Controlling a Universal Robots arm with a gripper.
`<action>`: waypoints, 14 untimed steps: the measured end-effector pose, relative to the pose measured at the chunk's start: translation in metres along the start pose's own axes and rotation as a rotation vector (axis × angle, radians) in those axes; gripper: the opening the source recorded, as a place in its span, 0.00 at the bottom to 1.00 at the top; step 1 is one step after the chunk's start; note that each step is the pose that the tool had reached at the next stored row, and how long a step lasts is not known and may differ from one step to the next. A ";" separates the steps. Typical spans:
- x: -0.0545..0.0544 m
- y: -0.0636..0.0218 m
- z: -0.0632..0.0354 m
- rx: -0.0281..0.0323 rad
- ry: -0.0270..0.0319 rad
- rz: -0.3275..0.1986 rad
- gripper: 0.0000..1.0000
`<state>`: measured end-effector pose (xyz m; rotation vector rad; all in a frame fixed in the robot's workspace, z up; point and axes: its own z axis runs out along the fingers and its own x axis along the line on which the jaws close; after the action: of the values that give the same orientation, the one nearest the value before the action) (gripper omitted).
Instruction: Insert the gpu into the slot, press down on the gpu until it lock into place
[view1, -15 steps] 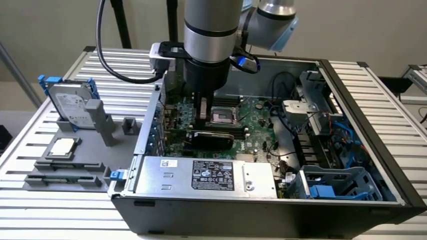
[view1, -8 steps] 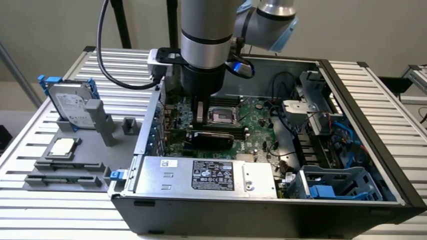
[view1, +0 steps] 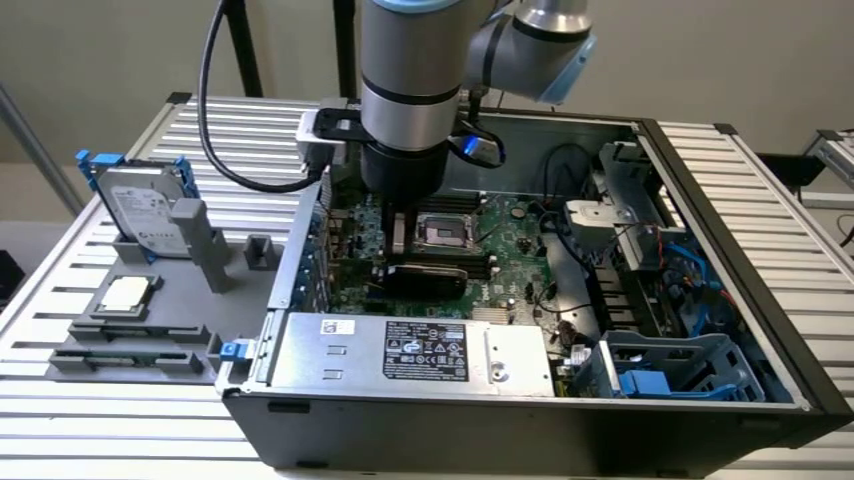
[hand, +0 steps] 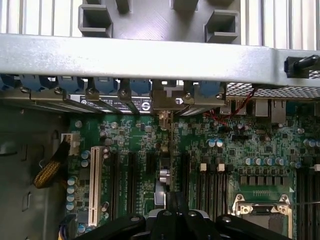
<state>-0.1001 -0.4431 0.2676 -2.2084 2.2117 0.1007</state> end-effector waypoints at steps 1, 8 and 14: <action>0.000 0.0001 0.0013 0.0000 0.0003 0.000 0.11; -0.001 0.0000 -0.0069 0.0001 -0.0024 0.000 0.11; -0.002 -0.0041 -0.0330 -0.0080 -0.0015 0.000 0.11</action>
<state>-0.0948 -0.4429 0.3005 -2.2113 2.2149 0.1113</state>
